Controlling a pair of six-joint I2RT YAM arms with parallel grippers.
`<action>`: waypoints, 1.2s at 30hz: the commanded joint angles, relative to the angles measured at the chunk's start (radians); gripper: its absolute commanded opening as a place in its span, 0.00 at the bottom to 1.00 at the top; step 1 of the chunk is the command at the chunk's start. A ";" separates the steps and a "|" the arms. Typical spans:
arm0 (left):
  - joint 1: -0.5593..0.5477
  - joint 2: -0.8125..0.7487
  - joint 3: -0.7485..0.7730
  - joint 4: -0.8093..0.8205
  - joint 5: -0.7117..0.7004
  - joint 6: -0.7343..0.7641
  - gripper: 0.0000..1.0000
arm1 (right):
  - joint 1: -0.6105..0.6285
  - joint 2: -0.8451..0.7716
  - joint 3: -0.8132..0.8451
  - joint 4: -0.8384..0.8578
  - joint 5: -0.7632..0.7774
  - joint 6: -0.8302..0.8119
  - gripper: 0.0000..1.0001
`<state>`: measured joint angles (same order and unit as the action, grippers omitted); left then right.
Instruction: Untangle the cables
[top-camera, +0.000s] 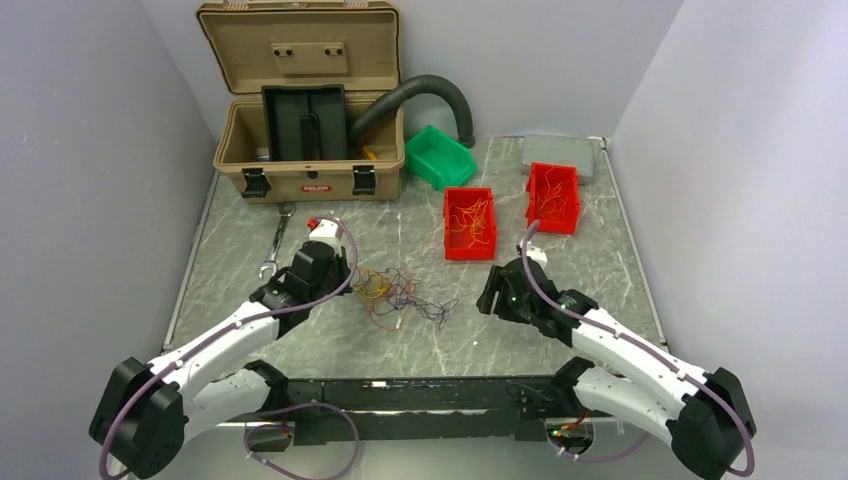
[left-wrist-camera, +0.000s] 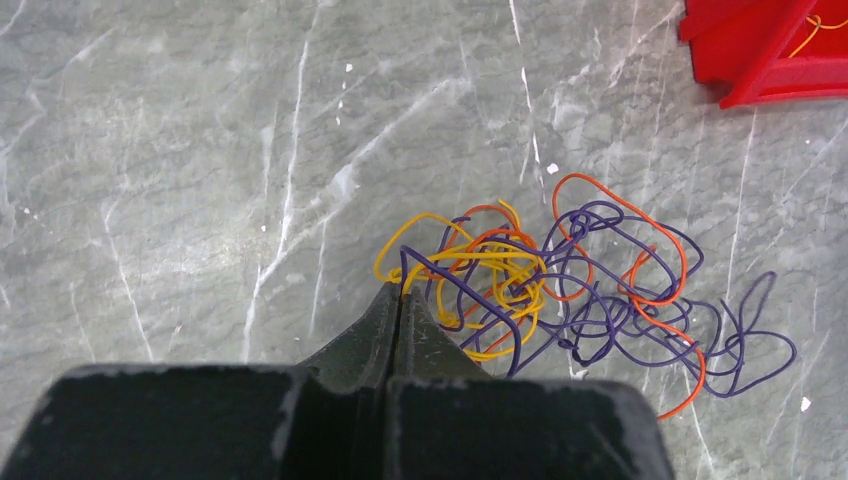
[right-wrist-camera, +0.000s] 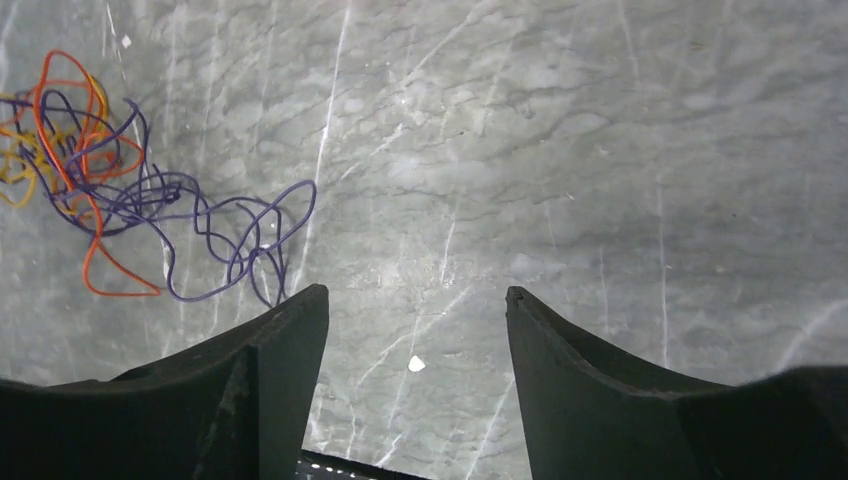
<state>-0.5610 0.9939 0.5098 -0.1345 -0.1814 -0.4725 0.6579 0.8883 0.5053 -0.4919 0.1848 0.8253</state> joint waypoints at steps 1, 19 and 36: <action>0.003 0.021 -0.003 0.086 0.034 0.054 0.00 | 0.007 0.047 0.012 0.107 -0.109 -0.127 0.70; 0.004 -0.037 -0.097 0.246 0.094 0.139 0.00 | 0.137 0.360 0.052 0.448 -0.339 -0.225 0.67; 0.005 -0.080 -0.081 0.123 -0.203 0.080 0.00 | 0.145 0.360 0.124 0.127 0.196 -0.086 0.00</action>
<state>-0.5594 0.9463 0.4126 0.0319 -0.2276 -0.3466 0.8223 1.3415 0.5922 -0.2054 0.1345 0.6655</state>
